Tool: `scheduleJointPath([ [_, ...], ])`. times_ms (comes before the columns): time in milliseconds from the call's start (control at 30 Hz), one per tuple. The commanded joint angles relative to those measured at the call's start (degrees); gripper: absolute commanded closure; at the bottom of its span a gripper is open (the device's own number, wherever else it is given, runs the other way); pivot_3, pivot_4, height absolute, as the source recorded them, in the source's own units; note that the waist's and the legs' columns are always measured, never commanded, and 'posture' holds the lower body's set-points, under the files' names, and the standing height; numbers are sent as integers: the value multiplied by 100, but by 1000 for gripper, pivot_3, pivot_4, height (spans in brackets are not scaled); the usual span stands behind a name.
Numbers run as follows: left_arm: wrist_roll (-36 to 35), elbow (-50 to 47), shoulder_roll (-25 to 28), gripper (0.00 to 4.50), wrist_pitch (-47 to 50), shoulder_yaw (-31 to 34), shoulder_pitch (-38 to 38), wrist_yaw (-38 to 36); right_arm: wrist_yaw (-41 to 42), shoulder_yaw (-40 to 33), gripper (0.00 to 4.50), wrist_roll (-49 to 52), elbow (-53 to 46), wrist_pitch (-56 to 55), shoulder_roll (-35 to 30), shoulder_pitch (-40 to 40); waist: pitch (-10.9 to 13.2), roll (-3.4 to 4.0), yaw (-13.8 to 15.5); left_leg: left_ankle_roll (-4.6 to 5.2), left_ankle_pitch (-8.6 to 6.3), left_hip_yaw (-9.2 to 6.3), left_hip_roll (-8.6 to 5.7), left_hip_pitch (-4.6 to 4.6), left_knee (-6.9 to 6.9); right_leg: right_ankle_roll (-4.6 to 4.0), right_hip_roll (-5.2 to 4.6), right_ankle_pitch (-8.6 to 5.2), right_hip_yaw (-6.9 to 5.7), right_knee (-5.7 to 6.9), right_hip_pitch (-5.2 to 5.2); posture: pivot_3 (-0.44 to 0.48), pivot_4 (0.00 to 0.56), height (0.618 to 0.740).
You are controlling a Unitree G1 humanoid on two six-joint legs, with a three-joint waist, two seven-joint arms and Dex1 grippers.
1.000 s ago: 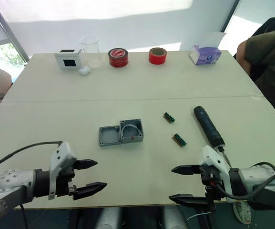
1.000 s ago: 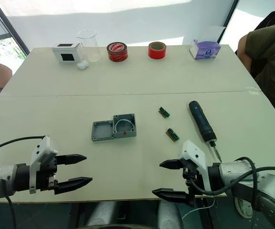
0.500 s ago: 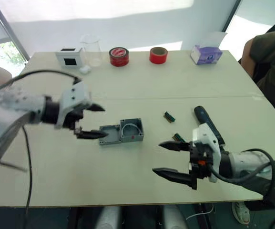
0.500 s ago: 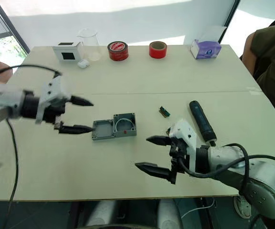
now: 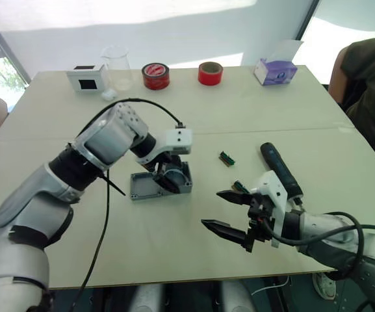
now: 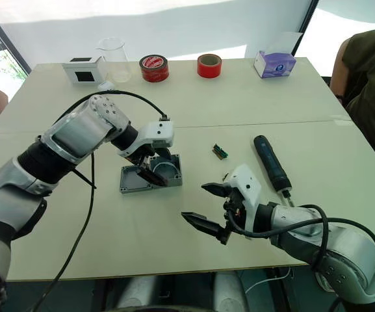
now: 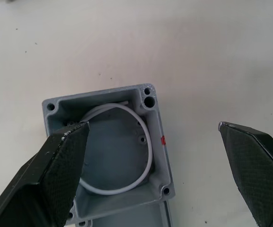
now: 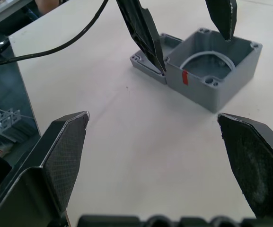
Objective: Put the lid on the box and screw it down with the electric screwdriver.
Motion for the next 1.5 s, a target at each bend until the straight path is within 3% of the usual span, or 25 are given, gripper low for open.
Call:
scheduleJointPath([
  [33,162,-53,-121,0,117,-24,-126,-86,48,-77,12,-85,-181,-180,52,55,0,0,16,0,0,-1,0,0,1,0,0,0,0,1,0,0,150,740],
  [200,408,-87,-450,0,202,-256,49,35,-149,-87,12,-88,-261,-167,152,37,0,0,35,0,0,-2,-1,0,7,0,-2,0,1,1,3,0,150,740],
  [300,568,-28,-499,743,119,-326,146,96,-261,-93,0,-36,-253,-126,189,-57,0,0,30,0,0,-1,-2,0,7,0,-3,0,2,3,3,0,150,740],
  [467,743,-12,-547,2856,17,-357,280,125,-464,-134,0,112,-269,-59,214,-193,0,0,27,0,0,-2,0,0,7,0,-1,0,2,5,0,0,150,740],
  [533,808,-8,-572,3478,-19,-353,312,151,-515,-170,0,190,-272,-47,193,-228,0,0,38,0,0,-2,-1,1,7,0,-2,0,2,5,1,0,150,740],
  [600,813,-26,-583,4467,-26,-339,329,118,-588,-207,0,289,-260,-15,164,-303,-1,1,41,0,0,-2,-2,1,8,0,-4,0,2,5,2,0,150,740],
  [900,966,9,-538,4467,-603,-240,371,-80,-878,-237,0,679,-248,174,48,-545,-8,3,44,0,0,-6,-5,11,10,0,-8,0,0,4,15,0,150,740],
  [1000,1015,315,-495,4467,-2154,-58,338,-195,-838,-309,0,888,-267,272,-128,-473,-7,3,47,0,0,-6,-5,10,10,0,-8,0,0,4,15,0,150,740],
  [1133,572,779,-502,4467,-4357,112,170,-963,-705,-483,0,1190,-328,322,-425,-201,-6,0,39,-1,0,-4,-5,3,10,-2,-13,1,0,3,7,0,150,740],
  [1233,182,864,-376,4467,-4842,-202,26,-1090,-668,-563,0,1317,-385,309,-551,-31,-6,1,35,0,0,-2,-5,3,10,-2,-15,1,1,3,5,0,150,740],
  [1500,104,1418,-352,4467,-5905,-854,-124,-1090,-741,-744,0,1445,-592,260,-797,416,-6,1,37,1,0,-1,-5,3,11,0,-13,1,1,4,7,0,150,740],
])
